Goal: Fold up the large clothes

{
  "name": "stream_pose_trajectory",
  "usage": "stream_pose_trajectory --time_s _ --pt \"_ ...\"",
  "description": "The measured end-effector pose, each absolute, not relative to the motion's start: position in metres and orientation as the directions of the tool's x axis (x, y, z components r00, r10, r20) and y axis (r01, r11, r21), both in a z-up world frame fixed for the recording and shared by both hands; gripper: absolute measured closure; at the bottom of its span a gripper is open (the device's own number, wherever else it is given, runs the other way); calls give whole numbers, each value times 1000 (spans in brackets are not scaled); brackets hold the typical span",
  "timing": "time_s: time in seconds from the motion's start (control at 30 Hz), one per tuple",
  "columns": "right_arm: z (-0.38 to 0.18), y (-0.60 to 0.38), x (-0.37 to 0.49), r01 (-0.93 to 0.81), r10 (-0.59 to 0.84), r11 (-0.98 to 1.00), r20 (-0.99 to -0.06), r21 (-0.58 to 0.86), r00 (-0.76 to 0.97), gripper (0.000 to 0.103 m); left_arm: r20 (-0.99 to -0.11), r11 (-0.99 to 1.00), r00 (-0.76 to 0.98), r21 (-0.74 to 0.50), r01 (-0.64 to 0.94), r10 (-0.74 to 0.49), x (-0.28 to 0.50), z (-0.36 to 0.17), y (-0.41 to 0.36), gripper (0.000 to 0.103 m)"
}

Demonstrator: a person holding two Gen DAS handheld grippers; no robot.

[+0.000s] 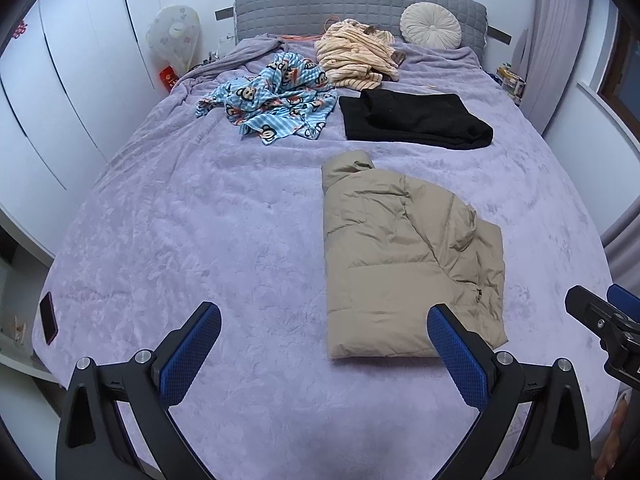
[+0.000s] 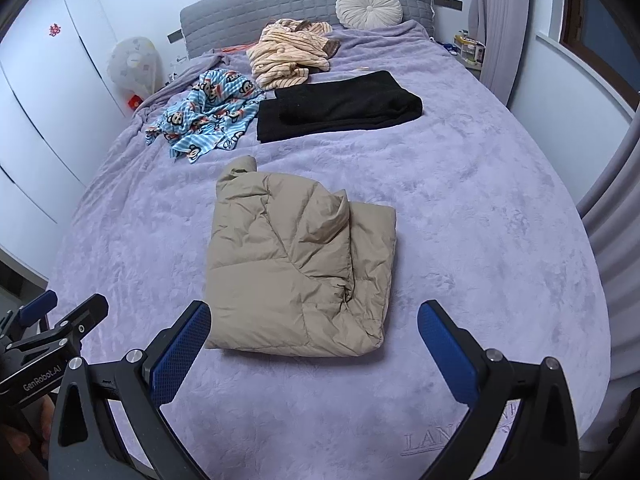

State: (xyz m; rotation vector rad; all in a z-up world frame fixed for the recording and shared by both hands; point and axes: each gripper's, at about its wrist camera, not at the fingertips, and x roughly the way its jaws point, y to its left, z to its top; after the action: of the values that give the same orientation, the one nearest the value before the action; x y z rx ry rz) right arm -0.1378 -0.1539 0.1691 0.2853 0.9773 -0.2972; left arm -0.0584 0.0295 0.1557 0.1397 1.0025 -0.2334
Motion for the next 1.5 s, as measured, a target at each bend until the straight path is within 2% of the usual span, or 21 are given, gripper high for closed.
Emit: stream_pose_trajectory --time_s 1.5 --pt "167 -155 -136 374 -115 922 -847 103 518 0 -851 967 511 9 254 -126 -50 154 28 0"
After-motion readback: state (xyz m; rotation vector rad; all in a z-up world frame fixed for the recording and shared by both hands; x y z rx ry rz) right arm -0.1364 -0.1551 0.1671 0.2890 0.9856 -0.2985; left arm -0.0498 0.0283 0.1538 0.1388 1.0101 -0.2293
